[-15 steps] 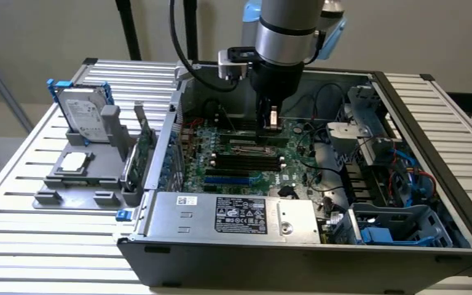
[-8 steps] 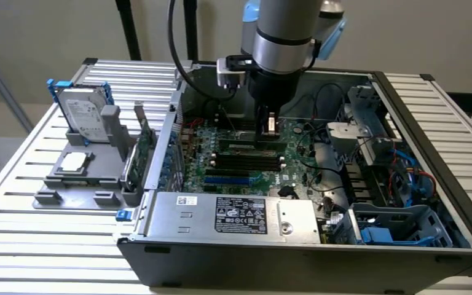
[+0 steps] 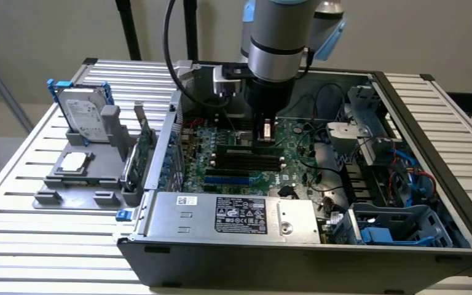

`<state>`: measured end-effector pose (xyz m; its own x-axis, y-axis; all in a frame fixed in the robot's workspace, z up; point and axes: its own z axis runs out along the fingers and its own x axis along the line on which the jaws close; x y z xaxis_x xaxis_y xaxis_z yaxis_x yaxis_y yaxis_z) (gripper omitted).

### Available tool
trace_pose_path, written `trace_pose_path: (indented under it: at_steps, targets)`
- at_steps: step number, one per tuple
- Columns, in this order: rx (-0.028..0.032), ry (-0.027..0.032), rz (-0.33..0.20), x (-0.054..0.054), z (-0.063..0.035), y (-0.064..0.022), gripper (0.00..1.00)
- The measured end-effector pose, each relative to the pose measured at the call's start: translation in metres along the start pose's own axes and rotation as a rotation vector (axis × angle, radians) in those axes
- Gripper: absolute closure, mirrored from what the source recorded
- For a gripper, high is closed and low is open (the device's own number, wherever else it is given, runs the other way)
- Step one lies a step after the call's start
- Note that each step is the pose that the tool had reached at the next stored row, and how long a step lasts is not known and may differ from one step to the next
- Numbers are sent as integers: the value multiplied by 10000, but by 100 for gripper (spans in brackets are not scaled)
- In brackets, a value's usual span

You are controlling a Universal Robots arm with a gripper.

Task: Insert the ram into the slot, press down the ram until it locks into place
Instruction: 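Insert the ram into the slot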

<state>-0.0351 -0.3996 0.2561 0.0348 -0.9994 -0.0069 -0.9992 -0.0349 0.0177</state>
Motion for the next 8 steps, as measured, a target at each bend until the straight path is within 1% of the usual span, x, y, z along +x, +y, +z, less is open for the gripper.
trace_pose_path:
  at_steps: [1, 3, 5, 7, 8]
  targets:
    - [13, 20, 0, -1, 14, 1, 87]
    - [28, 81, 2, -3, 40, 1, 87]
    - [41, 152, 3, -7, 64, 1, 87]
    - [53, 237, 4, -18, 81, 3, 87]
    - [58, 264, 5, -25, 86, 4, 87]
